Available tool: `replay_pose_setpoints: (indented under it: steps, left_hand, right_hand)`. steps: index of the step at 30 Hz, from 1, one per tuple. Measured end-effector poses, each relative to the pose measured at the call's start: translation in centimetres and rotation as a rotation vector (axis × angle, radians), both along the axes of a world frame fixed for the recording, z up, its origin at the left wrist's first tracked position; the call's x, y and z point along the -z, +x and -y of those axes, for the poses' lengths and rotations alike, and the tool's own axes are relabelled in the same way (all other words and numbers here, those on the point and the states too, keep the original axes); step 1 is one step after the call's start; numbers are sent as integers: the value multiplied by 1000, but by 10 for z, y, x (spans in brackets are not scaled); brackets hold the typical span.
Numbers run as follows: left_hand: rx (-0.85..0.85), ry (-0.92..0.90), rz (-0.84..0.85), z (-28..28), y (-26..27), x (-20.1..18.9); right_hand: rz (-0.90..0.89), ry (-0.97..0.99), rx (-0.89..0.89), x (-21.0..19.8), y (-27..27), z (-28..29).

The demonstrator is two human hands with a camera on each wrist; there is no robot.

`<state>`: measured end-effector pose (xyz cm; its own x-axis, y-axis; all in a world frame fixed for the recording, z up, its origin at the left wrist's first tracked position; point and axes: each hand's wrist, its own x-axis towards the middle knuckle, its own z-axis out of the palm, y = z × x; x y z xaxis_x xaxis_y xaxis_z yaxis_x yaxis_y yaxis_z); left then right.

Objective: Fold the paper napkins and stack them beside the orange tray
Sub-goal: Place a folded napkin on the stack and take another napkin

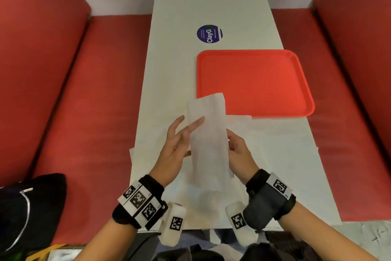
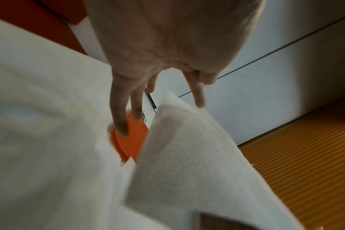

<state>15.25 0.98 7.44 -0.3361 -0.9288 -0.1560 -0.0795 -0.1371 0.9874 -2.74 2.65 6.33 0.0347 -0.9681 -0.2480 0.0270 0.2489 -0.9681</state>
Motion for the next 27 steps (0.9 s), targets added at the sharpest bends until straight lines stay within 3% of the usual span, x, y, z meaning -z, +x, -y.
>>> replay_pose_setpoints:
  steps: [4,7,12,20,27]
  left_hand:
    - [41,95,-8,5,23,5]
    - [-46,97,60,12,30,4]
    - [-77,-10,211,82,43,0]
    - [138,-37,582,216,46,53]
    - [197,-65,946,264,40,98]
  right_hand:
    - [78,84,34,-2,15,3]
    - [37,169,4,1,13,3]
    - [58,186,15,-1,-12,8]
    - [10,262,100,14,-51,-7]
    - [-59,348,121,31,-64,-17]
